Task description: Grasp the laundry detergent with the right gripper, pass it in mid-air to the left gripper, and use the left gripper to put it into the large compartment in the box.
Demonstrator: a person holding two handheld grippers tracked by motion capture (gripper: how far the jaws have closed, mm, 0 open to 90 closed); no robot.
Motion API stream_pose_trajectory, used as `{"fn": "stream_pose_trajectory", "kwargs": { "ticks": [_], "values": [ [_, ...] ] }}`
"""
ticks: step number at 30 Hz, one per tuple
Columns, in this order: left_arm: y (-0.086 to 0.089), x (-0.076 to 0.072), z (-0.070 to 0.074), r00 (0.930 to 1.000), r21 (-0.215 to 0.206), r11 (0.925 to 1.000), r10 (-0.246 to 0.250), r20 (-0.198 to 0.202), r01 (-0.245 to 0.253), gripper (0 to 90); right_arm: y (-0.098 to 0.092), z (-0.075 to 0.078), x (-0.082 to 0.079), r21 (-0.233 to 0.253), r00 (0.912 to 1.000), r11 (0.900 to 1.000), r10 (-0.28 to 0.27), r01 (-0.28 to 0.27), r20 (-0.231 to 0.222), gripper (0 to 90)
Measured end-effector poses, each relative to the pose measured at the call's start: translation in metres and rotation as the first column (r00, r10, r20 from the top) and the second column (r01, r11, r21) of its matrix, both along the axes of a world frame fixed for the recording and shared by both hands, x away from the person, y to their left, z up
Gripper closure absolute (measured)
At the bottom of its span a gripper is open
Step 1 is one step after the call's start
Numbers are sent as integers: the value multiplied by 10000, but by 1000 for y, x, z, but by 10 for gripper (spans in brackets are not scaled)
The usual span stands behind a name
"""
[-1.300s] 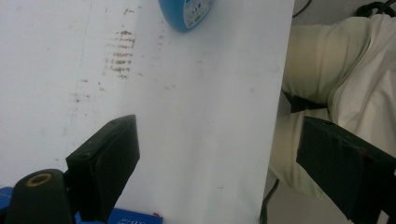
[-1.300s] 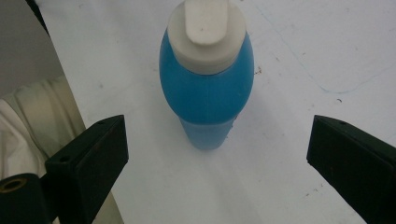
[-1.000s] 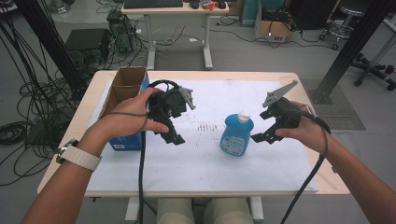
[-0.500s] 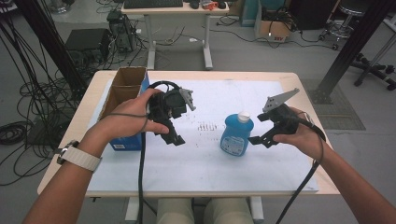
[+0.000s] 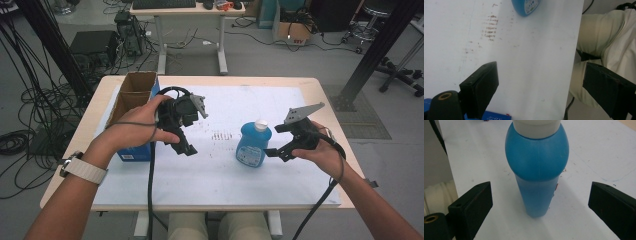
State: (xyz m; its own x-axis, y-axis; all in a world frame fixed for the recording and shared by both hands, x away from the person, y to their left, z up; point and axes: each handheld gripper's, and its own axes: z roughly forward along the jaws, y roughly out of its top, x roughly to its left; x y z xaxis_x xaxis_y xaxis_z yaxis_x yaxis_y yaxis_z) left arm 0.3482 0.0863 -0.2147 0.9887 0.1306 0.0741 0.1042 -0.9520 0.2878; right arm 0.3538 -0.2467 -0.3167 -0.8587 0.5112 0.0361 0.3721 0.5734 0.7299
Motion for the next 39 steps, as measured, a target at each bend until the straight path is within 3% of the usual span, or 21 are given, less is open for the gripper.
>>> {"fn": "stream_pose_trajectory", "kwargs": {
  "ticks": [21,39],
  "values": [
    [1,1,-2,10000,-72,9999,73,-16,-73,135,-7,-15,-5,839,9985,9961,-301,262,463,48],
    [2,1,-3,10000,-106,9999,74,13,-74,135,-7,-21,-6,1158,9972,9928,-394,317,642,52]
  ]
}}
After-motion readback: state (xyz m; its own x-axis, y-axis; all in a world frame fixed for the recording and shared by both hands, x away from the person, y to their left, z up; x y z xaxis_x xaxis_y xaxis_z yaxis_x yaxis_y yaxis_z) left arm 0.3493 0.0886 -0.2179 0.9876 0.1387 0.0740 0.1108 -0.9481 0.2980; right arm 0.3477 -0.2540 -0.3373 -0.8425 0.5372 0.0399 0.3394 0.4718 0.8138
